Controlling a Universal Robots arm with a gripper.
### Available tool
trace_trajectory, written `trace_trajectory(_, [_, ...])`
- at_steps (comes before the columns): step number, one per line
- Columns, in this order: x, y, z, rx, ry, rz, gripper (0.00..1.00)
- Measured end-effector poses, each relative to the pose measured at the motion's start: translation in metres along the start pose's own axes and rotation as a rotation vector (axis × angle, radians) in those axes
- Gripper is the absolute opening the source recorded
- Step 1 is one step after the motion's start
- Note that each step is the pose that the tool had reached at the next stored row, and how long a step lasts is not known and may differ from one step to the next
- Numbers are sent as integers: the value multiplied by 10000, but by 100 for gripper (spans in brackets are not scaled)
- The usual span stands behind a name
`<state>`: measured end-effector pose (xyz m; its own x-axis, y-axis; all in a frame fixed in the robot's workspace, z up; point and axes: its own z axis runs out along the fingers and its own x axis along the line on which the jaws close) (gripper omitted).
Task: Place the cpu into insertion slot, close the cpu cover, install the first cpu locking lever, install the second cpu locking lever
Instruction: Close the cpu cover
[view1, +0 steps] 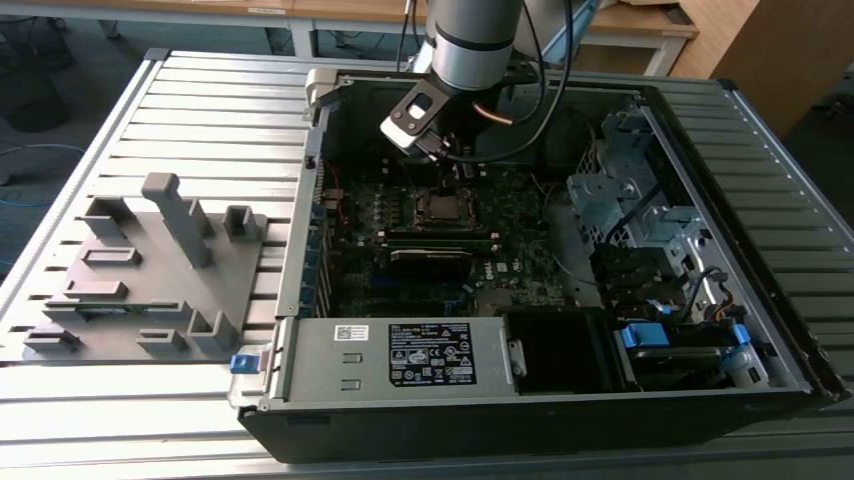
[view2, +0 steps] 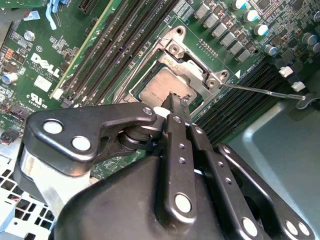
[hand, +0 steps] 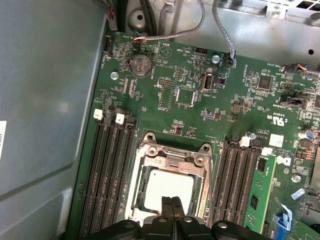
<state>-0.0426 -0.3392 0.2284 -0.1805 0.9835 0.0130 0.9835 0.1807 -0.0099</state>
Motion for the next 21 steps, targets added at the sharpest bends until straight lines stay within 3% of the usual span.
trace_trajectory(21, [0,0,0,3,-1,-182,10])
